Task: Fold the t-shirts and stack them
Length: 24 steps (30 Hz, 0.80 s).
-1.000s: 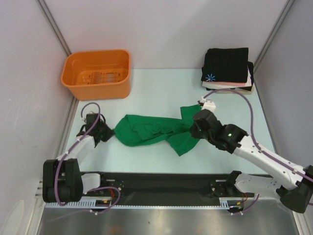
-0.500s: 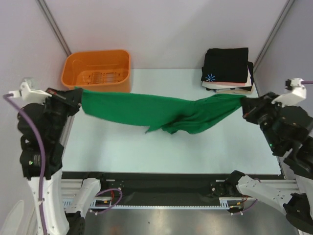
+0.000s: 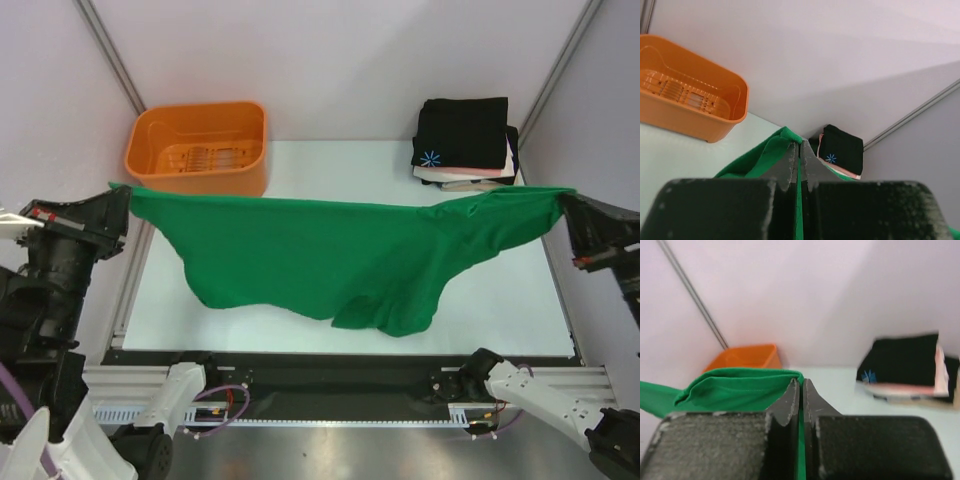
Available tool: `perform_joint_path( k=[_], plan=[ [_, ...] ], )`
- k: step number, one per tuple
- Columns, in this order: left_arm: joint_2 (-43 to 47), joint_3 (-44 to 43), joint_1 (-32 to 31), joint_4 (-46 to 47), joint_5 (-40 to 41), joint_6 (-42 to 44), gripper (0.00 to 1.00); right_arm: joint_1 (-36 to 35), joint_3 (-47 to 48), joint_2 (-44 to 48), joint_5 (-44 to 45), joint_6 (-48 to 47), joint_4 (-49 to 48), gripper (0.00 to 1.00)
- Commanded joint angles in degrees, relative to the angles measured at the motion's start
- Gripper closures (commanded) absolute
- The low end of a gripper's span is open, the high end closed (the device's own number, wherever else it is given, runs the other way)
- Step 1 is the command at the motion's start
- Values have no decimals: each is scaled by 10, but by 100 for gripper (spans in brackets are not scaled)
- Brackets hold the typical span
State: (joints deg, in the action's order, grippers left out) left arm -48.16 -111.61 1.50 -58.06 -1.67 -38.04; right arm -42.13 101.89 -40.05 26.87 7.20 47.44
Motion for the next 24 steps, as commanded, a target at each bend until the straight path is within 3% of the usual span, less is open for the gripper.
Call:
perform_joint_path(
  k=[1, 6, 8, 10, 11, 13, 14, 15, 16, 17, 18, 20, 21, 23, 24],
  plan=[
    [-9, -33, -1, -24, 13, 20, 100, 6, 47, 7, -46, -89, -73, 100],
    [-26, 0, 0, -13, -10, 18, 99, -14, 113, -66, 45, -146, -67, 100],
    [-23, 31, 0, 6, -14, 15, 100, -66, 126, -124, 128, -161, -53, 100],
    [-30, 75, 0, 22, -14, 14, 100, -129, 79, -158, 214, -216, -93, 100],
    [-41, 91, -1, 26, -15, 12, 100, -158, 52, -179, 299, -247, -127, 100],
    [-55, 149, 0, 45, -19, 12, 100, -149, -3, -201, 317, -292, -210, 100],
    [-71, 172, 0, 55, -21, 12, 100, -100, -7, -238, 263, -263, -192, 100],
    [-79, 214, 0, 72, -18, 15, 100, 10, -1, -258, 209, -216, -160, 100],
    [-88, 240, 0, 86, -17, 16, 100, 74, -4, -278, 153, -163, -135, 100],
    [-106, 290, 0, 102, -10, 19, 100, 120, -31, -323, 57, -143, -139, 100],
    [-123, 316, 3, 142, -10, 19, 100, 187, -41, -350, 19, -135, -148, 100],
    [-167, 345, 10, 172, -11, 18, 100, 219, -53, -421, -35, -123, -190, 100],
    [-228, 355, 18, 202, -14, 17, 100, 231, -37, -502, -45, -118, -202, 100],
    [-300, 345, 20, 226, -18, 19, 99, 249, 14, -583, -80, -106, -207, 100],
    [-337, 308, 25, 229, -21, 20, 99, 250, 86, -666, -82, -103, -203, 99]
  ],
)
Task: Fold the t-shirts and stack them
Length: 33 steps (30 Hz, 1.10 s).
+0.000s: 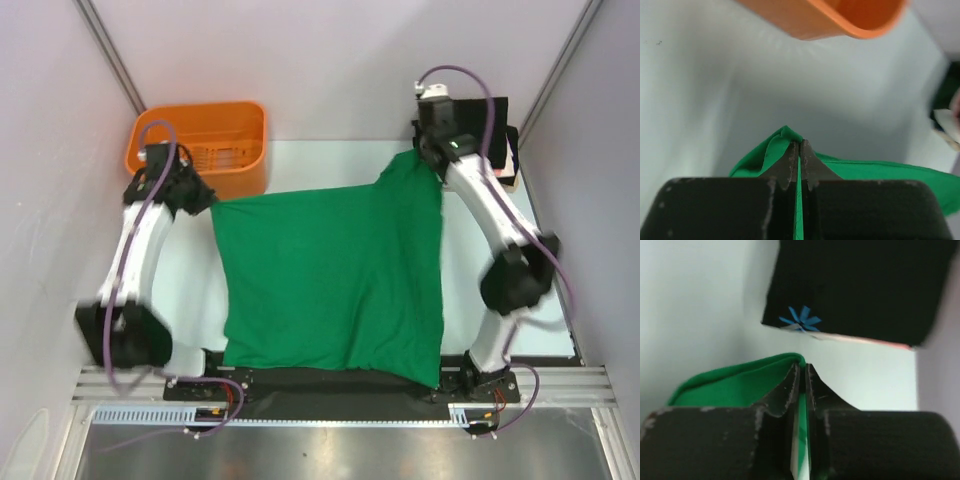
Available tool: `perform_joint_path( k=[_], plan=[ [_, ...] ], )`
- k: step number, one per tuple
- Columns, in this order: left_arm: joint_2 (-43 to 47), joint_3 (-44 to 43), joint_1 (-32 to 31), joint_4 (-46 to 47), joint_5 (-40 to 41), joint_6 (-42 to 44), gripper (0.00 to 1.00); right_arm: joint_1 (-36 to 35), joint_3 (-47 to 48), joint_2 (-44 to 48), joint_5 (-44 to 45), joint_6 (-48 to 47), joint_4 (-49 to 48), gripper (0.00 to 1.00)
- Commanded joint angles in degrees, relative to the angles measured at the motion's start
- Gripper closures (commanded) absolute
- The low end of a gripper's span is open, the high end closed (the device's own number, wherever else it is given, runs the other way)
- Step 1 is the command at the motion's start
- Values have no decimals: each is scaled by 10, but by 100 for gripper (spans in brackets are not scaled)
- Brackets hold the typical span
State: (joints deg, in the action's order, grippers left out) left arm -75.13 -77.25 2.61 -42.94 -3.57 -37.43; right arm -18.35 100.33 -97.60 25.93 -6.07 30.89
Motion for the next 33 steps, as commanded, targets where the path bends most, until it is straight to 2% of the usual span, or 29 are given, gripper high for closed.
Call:
perform_joint_path(
  k=[1, 2, 3, 4, 5, 6, 7, 9, 10, 11, 12, 14, 18, 19, 22, 23, 24, 26, 28, 30, 33],
  plan=[
    [-147, -65, 14, 73, -10, 24, 100, 12, 148, -129, -76, 33, -7, 90],
    [-182, -97, 14, 63, -11, 28, 100, 10, 196, -172, -87, 34, 13, 84],
    [-211, -160, 14, 52, -11, 33, 100, 10, 289, -231, -88, 34, 30, 76],
    [-266, -191, 13, 45, -13, 39, 100, 9, 323, -259, -85, 33, 52, 48],
    [-288, -222, 13, 34, -22, 41, 99, 8, 360, -280, -87, 33, 64, 30],
    [-311, -276, 13, 3, -26, 42, 90, 5, 390, -296, -87, 40, 80, 20],
    [-327, -299, 13, -15, -34, 46, 54, 1, 425, -313, -82, 40, 116, 15],
    [-328, -297, 8, -25, -22, 52, 18, -23, 395, -294, -37, 46, 125, 14],
    [-313, -274, 7, -12, -19, 53, 1, -29, 299, -248, -22, 51, 106, 14],
    [-270, -213, 8, 20, -14, 53, 0, -43, 245, -213, -19, 53, 80, 14],
    [-251, -186, 10, 32, -10, 53, 0, -48, 183, -183, -19, 58, 32, 13],
    [-209, -141, 12, 43, -3, 54, 0, -56, 50, -102, -33, 85, -1, 12],
    [-103, -33, 21, 50, -1, 57, 0, -56, -60, -26, -68, 156, 9, 12],
    [-45, 41, 22, 49, 3, 61, 0, -64, -118, 40, -91, 204, 21, 13],
    [22, 88, 22, 48, 23, 54, 0, -70, -204, 89, -100, 231, 15, 12],
    [44, 134, 20, 35, 34, 40, 0, -68, -276, 140, -111, 259, -3, 12],
    [105, 166, 22, 39, 51, 19, 0, -64, -310, 171, -124, 274, -11, 12],
    [173, 264, 22, 63, 45, -5, 0, -64, -409, 253, -131, 319, -22, 12],
    [261, 340, 17, 66, 40, -39, 2, -76, -465, 303, -135, 353, -15, 12],
    [323, 373, 10, 49, 40, -69, 2, -106, -534, 380, -139, 404, -11, 13],
    [367, 425, -22, 1, 55, -113, 2, -159, -584, 455, -113, 475, 19, 13]
  ],
)
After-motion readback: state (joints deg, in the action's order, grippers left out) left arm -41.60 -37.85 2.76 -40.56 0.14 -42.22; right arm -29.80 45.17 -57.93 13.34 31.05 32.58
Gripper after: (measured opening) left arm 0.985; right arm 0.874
